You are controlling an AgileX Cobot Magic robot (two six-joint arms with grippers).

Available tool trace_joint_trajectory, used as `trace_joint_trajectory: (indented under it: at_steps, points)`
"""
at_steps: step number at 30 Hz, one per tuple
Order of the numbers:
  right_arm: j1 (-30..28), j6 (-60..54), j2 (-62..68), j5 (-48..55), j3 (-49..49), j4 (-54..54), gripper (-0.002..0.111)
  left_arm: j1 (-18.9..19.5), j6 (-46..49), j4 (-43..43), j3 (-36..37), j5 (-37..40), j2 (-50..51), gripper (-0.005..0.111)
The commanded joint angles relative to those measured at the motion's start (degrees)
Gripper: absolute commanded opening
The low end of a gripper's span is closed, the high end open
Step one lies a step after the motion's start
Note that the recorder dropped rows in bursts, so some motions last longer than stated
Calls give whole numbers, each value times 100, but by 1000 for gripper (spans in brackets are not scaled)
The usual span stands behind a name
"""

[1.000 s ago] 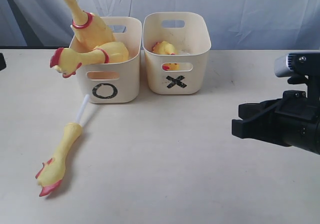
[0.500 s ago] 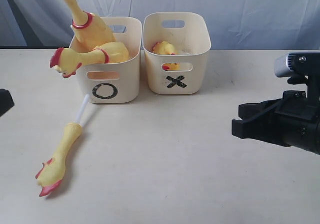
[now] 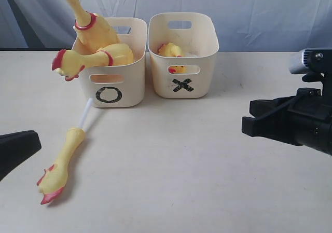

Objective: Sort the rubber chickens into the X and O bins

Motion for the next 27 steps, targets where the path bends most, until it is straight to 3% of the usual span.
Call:
trace_joint_trajectory:
  at_steps: [1, 19, 25, 27]
  points:
    - [-27, -14, -36, -53, 11, -9, -1, 26, 27, -64, 25, -30, -45, 0]
    - [-27, -14, -36, -13, 11, -9, -1, 15, 55, -76, 25, 31, -45, 0]
    - [-27, -14, -36, 389, 11, 74, -1, -679, 55, -67, 25, 279, -45, 0]
    - [-27, -14, -36, 505, 11, 291, -1, -1157, 76, -64, 25, 318, -45, 0]
